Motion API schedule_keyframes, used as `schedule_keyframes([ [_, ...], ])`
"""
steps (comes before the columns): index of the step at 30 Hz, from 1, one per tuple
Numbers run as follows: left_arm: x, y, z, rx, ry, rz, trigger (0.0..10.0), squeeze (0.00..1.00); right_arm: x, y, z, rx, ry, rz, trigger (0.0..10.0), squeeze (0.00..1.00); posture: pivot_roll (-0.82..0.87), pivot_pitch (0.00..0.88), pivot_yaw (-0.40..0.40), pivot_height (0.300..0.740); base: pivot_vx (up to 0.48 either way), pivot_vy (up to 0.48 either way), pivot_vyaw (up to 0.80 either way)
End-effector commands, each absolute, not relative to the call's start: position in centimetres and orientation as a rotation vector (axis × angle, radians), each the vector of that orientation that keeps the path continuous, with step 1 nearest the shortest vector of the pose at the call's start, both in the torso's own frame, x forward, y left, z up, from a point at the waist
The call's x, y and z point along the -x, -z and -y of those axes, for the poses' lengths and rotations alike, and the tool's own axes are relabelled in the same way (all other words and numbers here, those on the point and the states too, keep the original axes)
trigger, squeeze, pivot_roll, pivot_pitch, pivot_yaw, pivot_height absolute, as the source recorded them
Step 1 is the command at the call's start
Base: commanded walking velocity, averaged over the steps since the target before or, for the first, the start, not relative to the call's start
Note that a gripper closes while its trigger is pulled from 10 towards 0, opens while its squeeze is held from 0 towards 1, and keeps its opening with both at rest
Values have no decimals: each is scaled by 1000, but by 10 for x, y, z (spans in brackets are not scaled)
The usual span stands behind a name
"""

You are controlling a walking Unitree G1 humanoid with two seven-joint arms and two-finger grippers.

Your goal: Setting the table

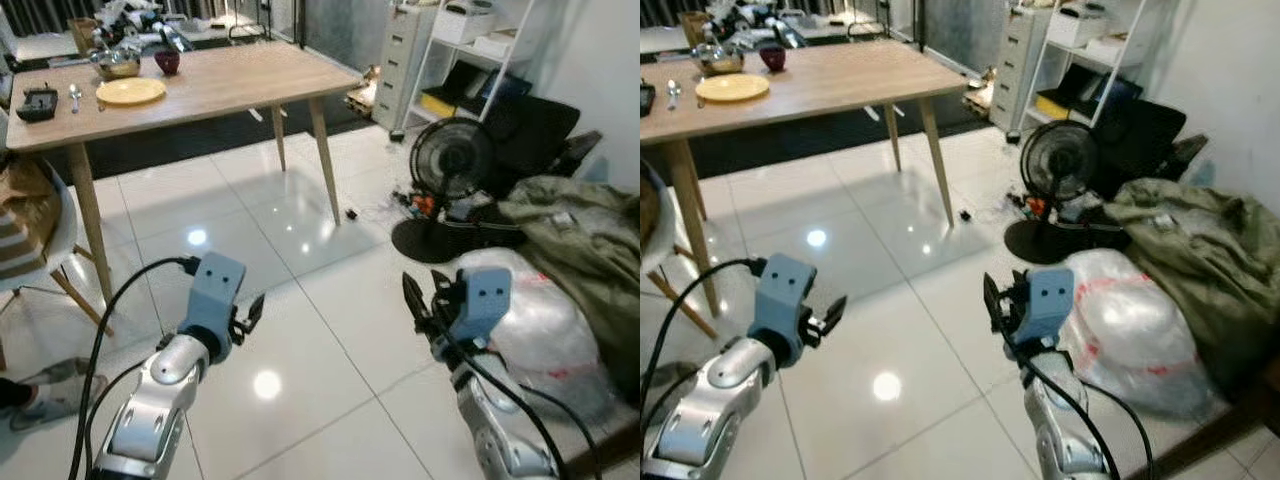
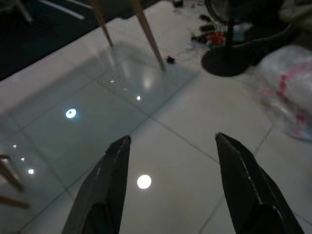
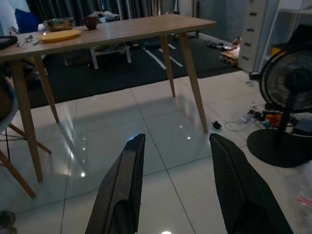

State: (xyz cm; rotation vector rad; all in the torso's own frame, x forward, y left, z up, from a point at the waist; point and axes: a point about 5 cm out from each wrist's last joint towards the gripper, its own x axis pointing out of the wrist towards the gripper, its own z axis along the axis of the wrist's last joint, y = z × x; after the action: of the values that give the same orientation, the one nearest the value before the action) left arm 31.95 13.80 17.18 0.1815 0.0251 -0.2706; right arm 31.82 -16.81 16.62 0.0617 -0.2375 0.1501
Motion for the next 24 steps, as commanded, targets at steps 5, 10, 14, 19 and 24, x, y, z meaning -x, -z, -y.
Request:
schedule_keyframes([
  [5, -317, -168, -145, -198, 243, -41, 10000, 0, -319, -165, 162, -70, -176, 233, 10000, 0, 121, 95, 58, 740, 458, 0, 800],
  [10, -317, -168, -145, -197, 241, -40, 10000, 0, -319, -166, 161, -73, -183, 237, 10000, 0, 122, 98, 57, 740, 458, 0, 725],
  [14, -317, -168, -145, -197, 240, -40, 10000, 0, -318, -166, 158, -74, -209, 244, 10000, 0, 122, 98, 57, 740, 458, 0, 591],
  [19, -317, -169, -145, -197, 239, -39, 10000, 0, -316, -166, 152, -86, -248, 248, 10000, 0, 123, 100, 57, 740, 458, 0, 0],
  [24, -317, -169, -145, -197, 238, -38, 10000, 0, -316, -166, 152, -89, -249, 248, 10000, 0, 123, 100, 57, 740, 458, 0, 0],
])
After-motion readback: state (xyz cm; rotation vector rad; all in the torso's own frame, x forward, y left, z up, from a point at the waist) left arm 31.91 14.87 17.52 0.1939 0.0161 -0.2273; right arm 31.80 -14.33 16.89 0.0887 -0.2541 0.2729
